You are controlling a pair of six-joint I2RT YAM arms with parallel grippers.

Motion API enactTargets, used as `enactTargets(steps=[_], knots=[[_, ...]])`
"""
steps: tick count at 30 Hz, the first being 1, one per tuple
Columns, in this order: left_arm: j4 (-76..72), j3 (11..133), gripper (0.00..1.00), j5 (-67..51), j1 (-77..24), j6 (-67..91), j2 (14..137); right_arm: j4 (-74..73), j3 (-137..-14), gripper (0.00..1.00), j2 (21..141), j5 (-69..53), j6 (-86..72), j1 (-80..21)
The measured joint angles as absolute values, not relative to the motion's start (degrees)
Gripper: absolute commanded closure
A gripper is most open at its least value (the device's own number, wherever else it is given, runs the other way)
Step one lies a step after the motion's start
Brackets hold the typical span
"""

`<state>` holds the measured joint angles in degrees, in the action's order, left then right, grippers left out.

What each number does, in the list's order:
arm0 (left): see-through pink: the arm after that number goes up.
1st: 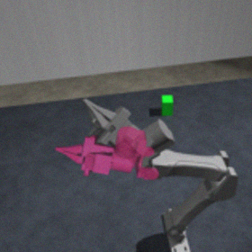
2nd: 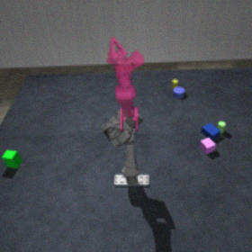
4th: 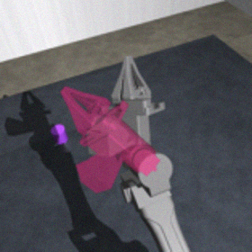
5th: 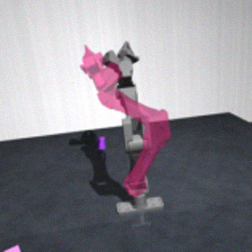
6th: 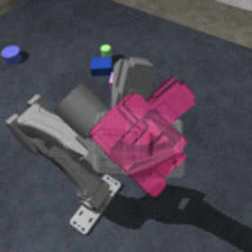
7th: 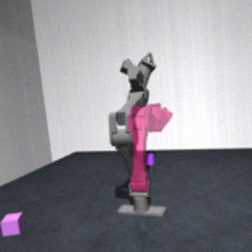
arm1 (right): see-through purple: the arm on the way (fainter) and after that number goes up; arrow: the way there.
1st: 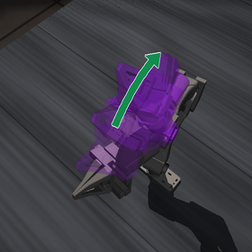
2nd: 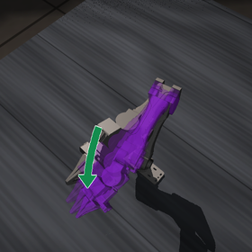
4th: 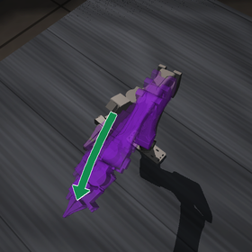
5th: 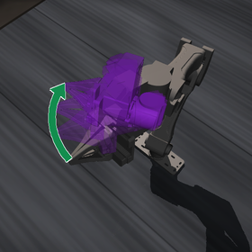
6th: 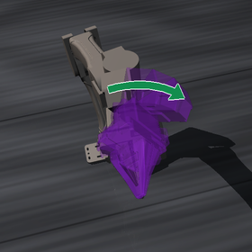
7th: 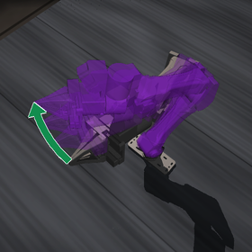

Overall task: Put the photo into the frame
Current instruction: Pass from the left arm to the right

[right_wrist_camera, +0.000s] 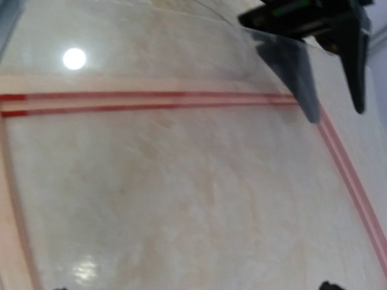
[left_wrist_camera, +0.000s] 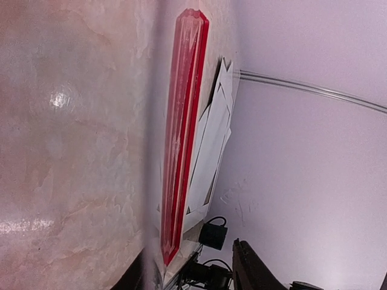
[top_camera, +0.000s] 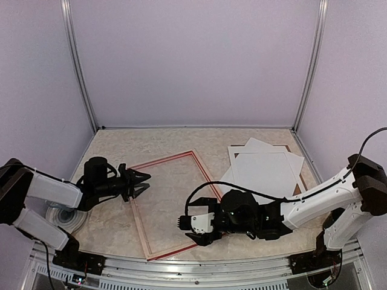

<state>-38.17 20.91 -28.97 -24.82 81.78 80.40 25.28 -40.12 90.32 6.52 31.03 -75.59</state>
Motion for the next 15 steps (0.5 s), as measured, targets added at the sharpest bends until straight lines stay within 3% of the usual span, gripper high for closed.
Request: enactTargets(steps=[12,15], knots=[[-41.15,20.60,0.59,-29.28,-24.45,82.91,80.40,23.20,-43.75,0.14,97.89,10.24,32.71,-79.09],[-41.85,20.43,0.59,-29.32,-24.45,83.22,80.42,23.33,-44.45,0.19,100.53,14.76,33.58,-79.88]])
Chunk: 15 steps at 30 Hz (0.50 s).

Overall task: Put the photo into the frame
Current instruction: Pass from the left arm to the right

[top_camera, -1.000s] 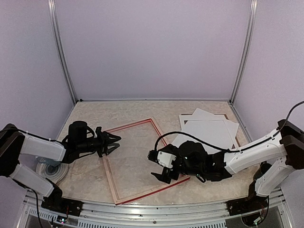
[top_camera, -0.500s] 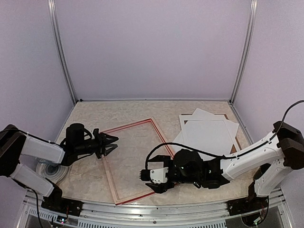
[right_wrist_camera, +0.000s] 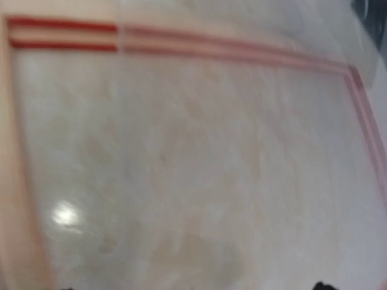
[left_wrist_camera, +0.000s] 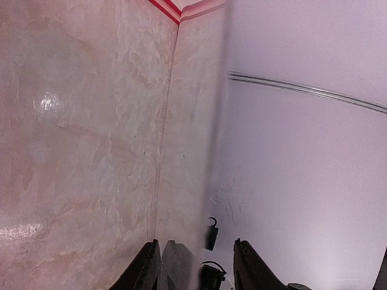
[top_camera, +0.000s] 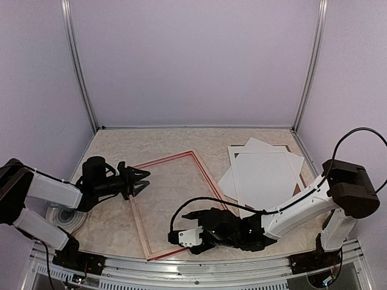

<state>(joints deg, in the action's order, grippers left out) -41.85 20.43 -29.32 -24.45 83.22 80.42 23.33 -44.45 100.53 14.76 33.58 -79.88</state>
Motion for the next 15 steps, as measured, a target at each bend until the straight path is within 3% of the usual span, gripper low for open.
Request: enactTargets(steps=[9,15], knots=[[-43.55,18.48,0.55,-29.28,-24.45,83.79,80.42,26.15,-46.24,0.50,103.42,28.64,35.92,-81.21],[-44.18,17.06,0.45,-29.19,-24.27,84.71,80.36,27.55,-47.24,0.75,104.90,33.19,37.85,-82.00]])
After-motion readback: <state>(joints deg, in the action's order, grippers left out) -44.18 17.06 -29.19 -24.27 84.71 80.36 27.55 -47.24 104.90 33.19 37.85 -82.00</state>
